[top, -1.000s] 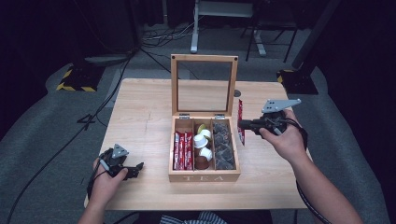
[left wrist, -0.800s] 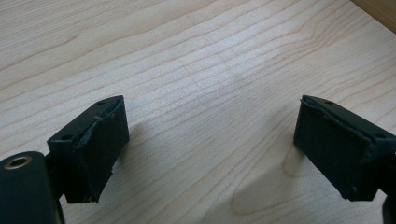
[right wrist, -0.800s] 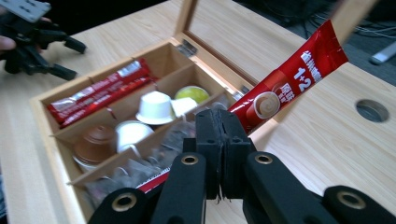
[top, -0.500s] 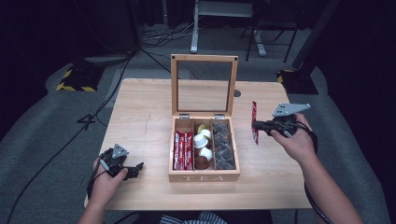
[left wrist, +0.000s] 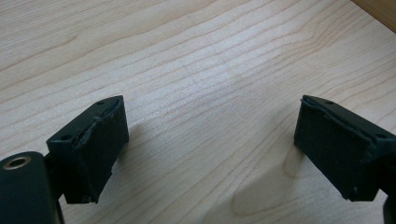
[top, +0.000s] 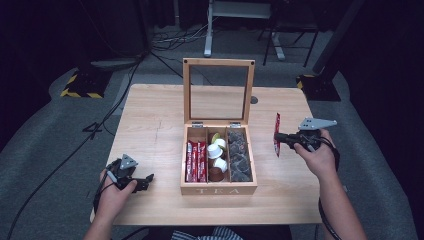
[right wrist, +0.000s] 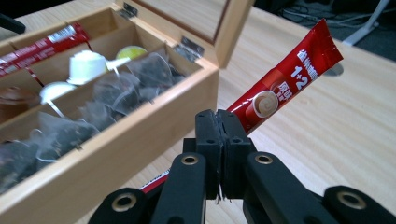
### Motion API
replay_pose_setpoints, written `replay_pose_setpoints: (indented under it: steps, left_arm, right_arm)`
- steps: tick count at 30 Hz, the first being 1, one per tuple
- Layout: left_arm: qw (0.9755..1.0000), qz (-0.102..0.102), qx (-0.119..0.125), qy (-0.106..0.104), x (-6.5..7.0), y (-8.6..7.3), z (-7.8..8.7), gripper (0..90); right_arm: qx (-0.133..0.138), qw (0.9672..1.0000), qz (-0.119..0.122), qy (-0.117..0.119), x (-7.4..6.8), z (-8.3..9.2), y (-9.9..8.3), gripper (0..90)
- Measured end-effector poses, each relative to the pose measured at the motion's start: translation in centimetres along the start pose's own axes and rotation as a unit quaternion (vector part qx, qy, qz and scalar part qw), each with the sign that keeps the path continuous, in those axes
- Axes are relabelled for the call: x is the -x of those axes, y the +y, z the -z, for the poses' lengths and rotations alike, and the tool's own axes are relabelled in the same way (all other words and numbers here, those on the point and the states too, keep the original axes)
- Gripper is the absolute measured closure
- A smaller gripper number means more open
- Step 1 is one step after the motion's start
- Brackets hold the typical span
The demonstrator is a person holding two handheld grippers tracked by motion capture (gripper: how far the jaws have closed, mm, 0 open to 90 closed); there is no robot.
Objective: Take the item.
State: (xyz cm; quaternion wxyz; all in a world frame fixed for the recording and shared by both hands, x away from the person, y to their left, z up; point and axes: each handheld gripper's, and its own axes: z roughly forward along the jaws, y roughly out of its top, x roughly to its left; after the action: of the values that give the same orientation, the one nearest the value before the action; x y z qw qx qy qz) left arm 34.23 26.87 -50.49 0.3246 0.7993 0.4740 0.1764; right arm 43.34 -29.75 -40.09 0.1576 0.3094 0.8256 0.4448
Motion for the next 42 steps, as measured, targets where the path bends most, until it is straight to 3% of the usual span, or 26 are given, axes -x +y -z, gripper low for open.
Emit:
replay_pose_setpoints:
  steps: [3,15,23,26,29,37,42]
  left_arm:
    - [1.0,0.0,0.0,0.0,0.0,0.0,0.0,10.2]
    - [1.0,-0.002,-0.001,0.0,0.0,0.0,0.0,10.1]
    - [1.0,-0.002,-0.001,0.001,0.0,0.0,0.0,10.2]
    - [1.0,-0.002,-0.001,0.0,0.0,0.0,0.0,10.2]
    - [1.0,-0.002,-0.002,0.0,0.0,0.0,0.0,10.1]
    - [1.0,-0.002,-0.001,0.0,0.0,0.0,0.0,10.1]
    - [1.0,-0.002,-0.001,0.0,0.0,0.0,0.0,10.2]
  right_arm:
    - [-0.03,0.9995,0.0,-0.009,0.5,-0.7,-0.9,89.0]
    - [-0.054,0.9978,-0.029,-0.026,2.1,-1.3,-3.6,89.0]
    - [-0.074,0.9956,-0.053,-0.021,2.9,-1.5,-5.1,88.9]
    - [-0.091,0.9927,-0.079,-0.012,3.0,-1.6,-5.6,88.7]
    - [-0.1,0.9915,-0.083,-0.014,3.1,-1.8,-5.7,88.7]
    - [-0.137,0.9833,-0.118,-0.02,3.2,-2.9,-6.6,87.8]
    - [-0.141,0.9811,-0.131,-0.019,3.1,-3.2,-6.7,83.5]
